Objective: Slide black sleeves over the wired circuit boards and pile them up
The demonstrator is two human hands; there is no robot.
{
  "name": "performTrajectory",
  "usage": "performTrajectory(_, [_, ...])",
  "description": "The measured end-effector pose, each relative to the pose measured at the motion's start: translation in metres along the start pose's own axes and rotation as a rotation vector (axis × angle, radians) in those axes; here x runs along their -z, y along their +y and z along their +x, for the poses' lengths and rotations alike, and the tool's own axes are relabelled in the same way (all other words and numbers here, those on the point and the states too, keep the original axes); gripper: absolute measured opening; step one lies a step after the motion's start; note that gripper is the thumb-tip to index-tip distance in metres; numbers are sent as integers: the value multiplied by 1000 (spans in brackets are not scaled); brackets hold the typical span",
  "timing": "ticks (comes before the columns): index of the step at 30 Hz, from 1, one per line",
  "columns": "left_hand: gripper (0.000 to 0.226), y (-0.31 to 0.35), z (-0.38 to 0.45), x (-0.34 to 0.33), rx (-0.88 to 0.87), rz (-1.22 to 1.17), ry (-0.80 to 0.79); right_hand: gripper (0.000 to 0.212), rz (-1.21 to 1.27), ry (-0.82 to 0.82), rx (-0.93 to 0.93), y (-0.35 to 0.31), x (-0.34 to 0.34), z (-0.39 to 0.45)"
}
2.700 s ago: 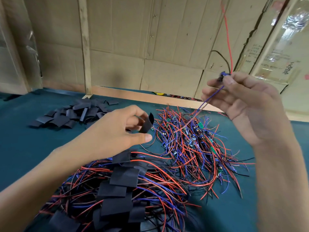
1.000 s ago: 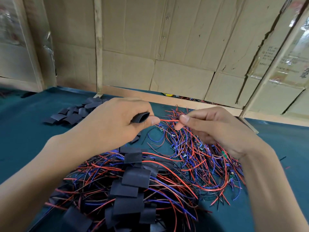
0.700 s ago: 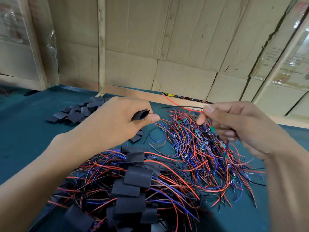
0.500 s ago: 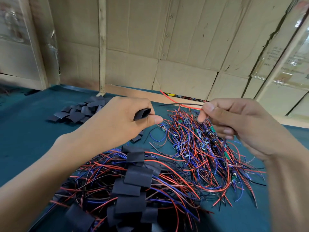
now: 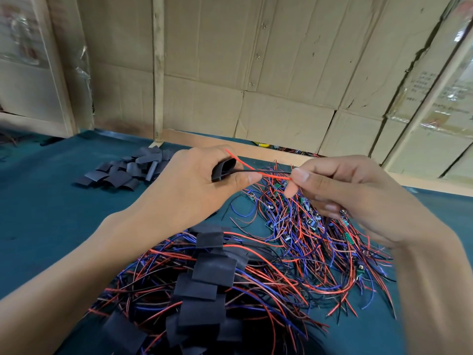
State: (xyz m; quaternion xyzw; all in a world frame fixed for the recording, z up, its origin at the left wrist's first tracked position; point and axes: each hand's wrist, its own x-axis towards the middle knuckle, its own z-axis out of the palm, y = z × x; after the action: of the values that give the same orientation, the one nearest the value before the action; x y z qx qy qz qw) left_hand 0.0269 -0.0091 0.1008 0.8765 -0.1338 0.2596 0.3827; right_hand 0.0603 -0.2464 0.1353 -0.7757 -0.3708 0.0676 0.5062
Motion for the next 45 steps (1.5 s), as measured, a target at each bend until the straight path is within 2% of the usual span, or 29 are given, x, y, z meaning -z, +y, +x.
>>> performTrajectory(5, [38,-1,0,2,57,17,68,30,-6,-1,-12,-1,3,-2])
performTrajectory(8, [42,-1,-1,1,74,64,97,29,-17,-11,-22,-3,2,-3])
performTrajectory(12, [37,1,-3,-2,14,105,113,33,-30,-34,-84,-5,0,-1])
performTrajectory(18, [42,6,-4,-3,-107,200,145,31,67,-91,-216,-8,-4,0])
performTrajectory(22, [39,4,-5,-4,-105,152,219,31,135,-115,-247,-8,-3,0])
performTrajectory(28, [39,1,-5,-7,-118,215,317,29,204,-122,-298,-9,-8,2])
performTrajectory(32, [38,-2,-5,-3,-272,445,285,28,247,-102,-336,-11,-14,6])
performTrajectory(35, [32,-2,-5,-3,-438,700,268,27,178,-76,-311,-12,-26,9])
performTrajectory(37, [28,2,-6,-6,-490,806,219,26,130,-56,-274,-9,-38,13])
performTrajectory(39, [24,6,-9,-10,-460,822,118,26,133,-43,-277,-6,-48,17])
performTrajectory(42, [17,6,-10,-13,-284,830,-9,11,165,-81,-295,-5,-54,19])
performTrajectory(44, [26,-4,-8,-14,-153,808,32,27,234,-100,-280,-4,-51,17])
performTrajectory(45, [30,-9,-8,-15,-144,783,82,34,281,-101,-285,-3,-48,17])
